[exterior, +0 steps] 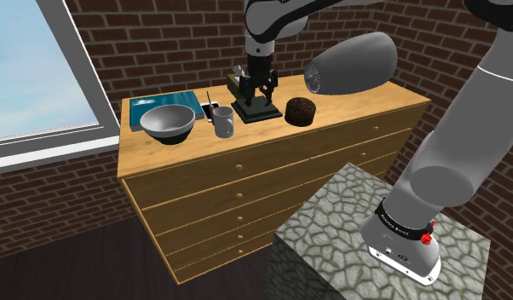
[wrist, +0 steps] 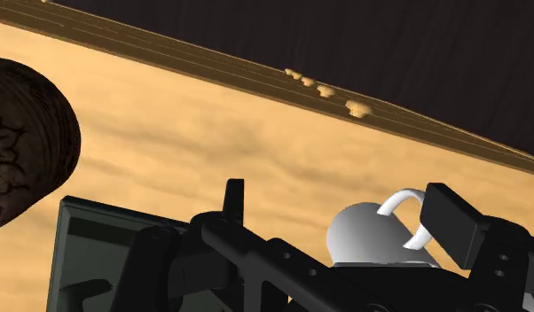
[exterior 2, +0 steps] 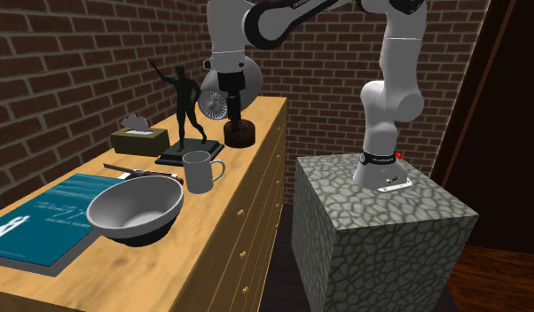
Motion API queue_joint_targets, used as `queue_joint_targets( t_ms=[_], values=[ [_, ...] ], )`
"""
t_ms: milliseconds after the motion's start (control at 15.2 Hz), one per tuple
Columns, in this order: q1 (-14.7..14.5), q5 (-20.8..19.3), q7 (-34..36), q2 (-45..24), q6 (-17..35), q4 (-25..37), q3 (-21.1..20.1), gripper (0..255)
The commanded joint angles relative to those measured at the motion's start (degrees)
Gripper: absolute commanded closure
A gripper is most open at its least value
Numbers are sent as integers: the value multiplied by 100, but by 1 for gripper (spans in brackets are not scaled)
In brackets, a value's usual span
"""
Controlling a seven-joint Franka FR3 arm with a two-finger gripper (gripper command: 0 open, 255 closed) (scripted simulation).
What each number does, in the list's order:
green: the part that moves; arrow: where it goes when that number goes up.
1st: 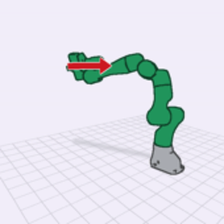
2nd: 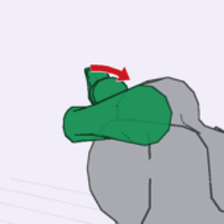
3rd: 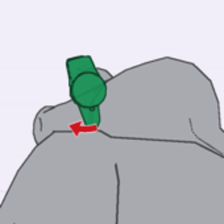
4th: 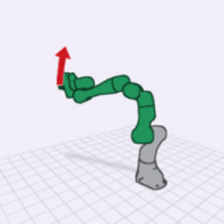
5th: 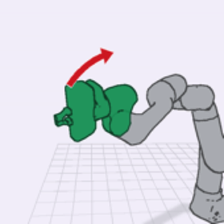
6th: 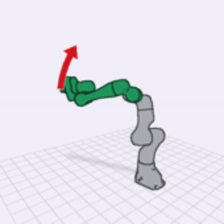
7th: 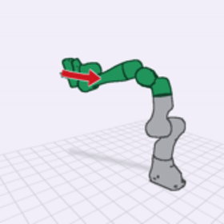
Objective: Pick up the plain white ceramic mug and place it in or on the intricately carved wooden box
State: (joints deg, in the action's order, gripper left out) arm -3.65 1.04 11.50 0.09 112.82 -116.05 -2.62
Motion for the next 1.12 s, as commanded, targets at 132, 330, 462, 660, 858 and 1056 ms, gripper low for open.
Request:
queue_joint_targets(
  t_ms=[132,330,462,660,858,1056],
  values=[
    [-60,-65,171,-875,115,804,-47,0],
    [-112,-122,284,-1550,134,1487,-62,0],
    [-152,-160,353,-2013,105,1997,-64,0],
    [-178,-181,390,-2307,141,2265,-60,0],
    [-180,-186,393,-2374,345,2128,-58,0],
    [-182,-192,397,-2469,581,1987,-56,0]
  ],
)
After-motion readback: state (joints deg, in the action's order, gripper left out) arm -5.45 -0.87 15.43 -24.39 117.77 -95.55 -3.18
